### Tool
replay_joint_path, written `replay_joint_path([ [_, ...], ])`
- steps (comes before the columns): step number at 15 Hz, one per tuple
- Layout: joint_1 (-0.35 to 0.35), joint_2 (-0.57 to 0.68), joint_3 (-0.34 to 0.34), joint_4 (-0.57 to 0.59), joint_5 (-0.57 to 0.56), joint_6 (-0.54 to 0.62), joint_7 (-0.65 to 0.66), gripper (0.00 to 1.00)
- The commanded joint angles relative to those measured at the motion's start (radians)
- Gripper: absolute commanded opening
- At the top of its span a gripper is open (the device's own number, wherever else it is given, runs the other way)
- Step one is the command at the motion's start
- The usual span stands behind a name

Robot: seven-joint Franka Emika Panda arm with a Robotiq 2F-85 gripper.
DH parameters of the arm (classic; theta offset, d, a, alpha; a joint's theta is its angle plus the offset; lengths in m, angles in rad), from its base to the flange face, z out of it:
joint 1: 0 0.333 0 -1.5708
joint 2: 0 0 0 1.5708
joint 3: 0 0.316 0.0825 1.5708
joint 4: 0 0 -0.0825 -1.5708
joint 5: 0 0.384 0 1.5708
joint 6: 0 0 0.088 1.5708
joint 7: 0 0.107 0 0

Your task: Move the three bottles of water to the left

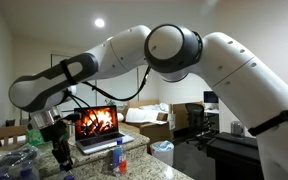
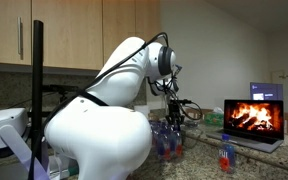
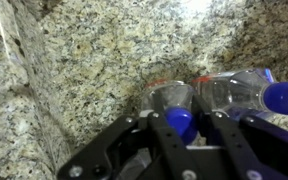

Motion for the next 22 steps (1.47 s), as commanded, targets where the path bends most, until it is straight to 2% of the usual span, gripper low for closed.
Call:
replay_joint_path([
  [1, -0.022, -0.06, 0.009, -0.095, 0.033, 0.082, 0.011, 0.15],
  [2, -0.042, -0.056, 0.038, -0.092, 0.019, 0.076, 0.021, 0.15],
  [9, -0.048, -0.047, 0.049, -0.08, 0.001, 0.046, 0.015, 0.14],
  [10, -0.046, -0.045, 0.049, -0.076, -0.003, 0.042, 0.014, 0.27],
  [11, -0.045, -0.043, 0.05, -0.072, -0.004, 0.04, 0.013, 0.58],
  [12, -0.043, -0.04, 0.051, -0.069, -0.007, 0.036, 0.01, 0.59],
  [18, -0.043, -0.044, 0.059, -0.066, -0.004, 0.038, 0.014, 0.96],
  [20, -0.045, -0.049, 0.06, -0.07, 0.0, 0.049, 0.016, 1.0],
  [22, -0.047, -0.052, 0.061, -0.072, 0.003, 0.061, 0.021, 1.0],
])
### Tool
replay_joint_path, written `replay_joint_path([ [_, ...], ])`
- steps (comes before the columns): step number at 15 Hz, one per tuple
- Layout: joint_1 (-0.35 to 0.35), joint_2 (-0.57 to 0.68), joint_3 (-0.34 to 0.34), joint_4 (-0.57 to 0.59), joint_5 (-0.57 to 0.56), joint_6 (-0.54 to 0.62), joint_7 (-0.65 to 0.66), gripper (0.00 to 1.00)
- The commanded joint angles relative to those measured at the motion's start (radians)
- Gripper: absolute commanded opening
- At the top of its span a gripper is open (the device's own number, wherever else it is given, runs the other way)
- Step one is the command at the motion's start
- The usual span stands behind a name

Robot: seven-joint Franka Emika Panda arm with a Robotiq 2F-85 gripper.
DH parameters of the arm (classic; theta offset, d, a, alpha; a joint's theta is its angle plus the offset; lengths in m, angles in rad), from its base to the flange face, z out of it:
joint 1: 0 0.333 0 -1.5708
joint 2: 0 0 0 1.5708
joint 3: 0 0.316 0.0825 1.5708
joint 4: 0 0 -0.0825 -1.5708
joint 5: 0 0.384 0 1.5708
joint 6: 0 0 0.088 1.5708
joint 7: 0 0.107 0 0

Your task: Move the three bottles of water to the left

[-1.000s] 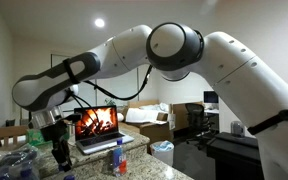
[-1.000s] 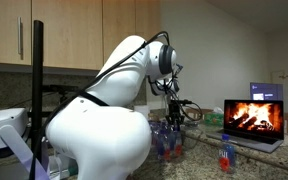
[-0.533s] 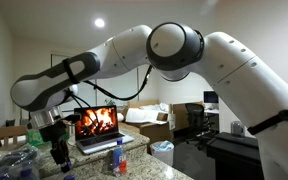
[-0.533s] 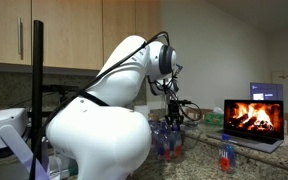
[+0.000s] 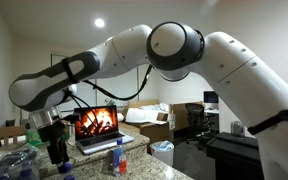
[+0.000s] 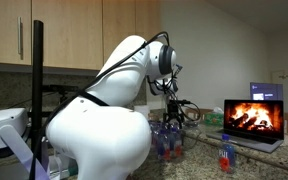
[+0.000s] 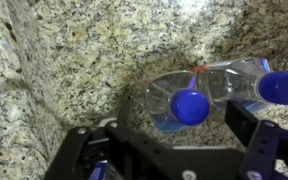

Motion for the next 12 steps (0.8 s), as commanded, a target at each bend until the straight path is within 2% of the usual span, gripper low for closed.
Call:
replay_joint_path([
  [1, -0.018, -0.044, 0.016, -0.046, -0.005, 0.029, 0.024, 1.0],
  [5, -0.036, -0.134, 0.002, -0.128, 0.043, 0.165, 0.056, 1.0],
  [8, -0.105, -0.271, 0.006, -0.268, 0.154, 0.294, 0.059, 1.0],
  [9, -0.145, -0.305, 0.019, -0.301, 0.192, 0.307, 0.063, 1.0],
  [12, -0.221, -0.415, -0.003, -0.428, 0.317, 0.341, 0.063, 1.0],
])
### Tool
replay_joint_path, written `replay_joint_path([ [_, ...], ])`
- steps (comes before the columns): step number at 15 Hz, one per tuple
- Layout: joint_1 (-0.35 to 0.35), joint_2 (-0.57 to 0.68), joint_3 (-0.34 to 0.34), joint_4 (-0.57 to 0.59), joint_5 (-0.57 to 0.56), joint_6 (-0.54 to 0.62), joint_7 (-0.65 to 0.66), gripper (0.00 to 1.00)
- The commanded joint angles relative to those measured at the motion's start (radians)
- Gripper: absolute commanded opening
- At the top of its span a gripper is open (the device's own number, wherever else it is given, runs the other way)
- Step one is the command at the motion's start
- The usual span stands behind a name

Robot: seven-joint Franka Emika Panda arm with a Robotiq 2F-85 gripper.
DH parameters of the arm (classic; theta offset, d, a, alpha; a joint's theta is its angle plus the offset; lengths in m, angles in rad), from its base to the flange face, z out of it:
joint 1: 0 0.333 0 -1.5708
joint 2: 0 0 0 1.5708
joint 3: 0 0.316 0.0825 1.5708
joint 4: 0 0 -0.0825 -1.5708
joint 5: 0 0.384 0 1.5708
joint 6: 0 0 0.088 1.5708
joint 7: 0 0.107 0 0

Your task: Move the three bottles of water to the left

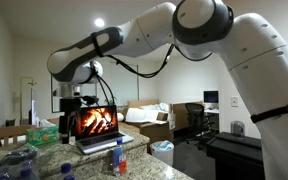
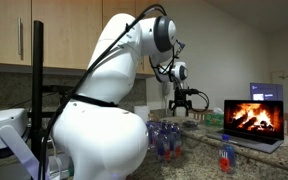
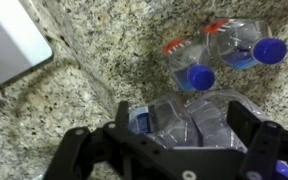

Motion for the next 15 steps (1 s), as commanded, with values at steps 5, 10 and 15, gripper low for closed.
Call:
replay_joint_path([
  [5, -0.129, -0.172, -0.054, -0.222, 0.145, 0.028, 0.014, 1.0],
  [10, -0.145, -0.233, -0.077, -0.306, 0.164, 0.047, 0.032, 1.0],
  [15, -0.16, -0.245, -0.105, -0.363, 0.196, 0.22, 0.206, 1.0],
])
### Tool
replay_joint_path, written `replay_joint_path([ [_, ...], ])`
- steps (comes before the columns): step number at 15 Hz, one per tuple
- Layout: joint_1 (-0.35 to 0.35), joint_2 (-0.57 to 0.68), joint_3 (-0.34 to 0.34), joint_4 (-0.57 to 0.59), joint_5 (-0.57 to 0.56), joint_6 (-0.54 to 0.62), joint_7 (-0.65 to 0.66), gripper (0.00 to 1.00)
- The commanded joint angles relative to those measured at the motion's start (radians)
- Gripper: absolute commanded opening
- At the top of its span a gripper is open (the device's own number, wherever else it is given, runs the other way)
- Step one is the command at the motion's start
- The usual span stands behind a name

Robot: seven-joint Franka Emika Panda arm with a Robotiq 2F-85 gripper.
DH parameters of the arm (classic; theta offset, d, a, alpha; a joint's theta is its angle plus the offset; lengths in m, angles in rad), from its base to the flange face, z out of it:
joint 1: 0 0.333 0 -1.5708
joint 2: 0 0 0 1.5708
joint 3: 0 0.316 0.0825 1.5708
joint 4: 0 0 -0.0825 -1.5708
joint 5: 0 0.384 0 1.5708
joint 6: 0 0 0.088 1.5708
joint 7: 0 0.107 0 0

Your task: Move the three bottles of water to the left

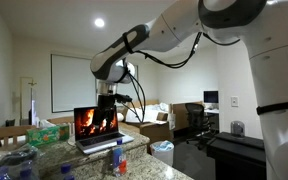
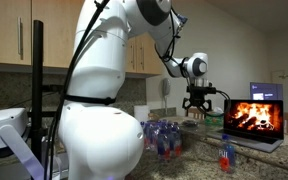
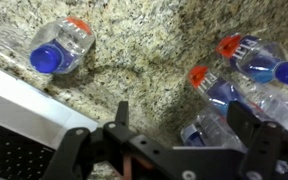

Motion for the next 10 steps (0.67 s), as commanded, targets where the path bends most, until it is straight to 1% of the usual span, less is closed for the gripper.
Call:
replay_joint_path([
  [1, -0.015, -0.014, -0.029, -0.056, 0.035, 0.124, 0.109, 1.0],
  [5, -0.033, 0.005, -0.066, -0.088, 0.051, 0.261, 0.208, 1.0],
  [10, -0.039, 0.034, -0.114, -0.091, -0.002, 0.317, 0.461, 1.0],
])
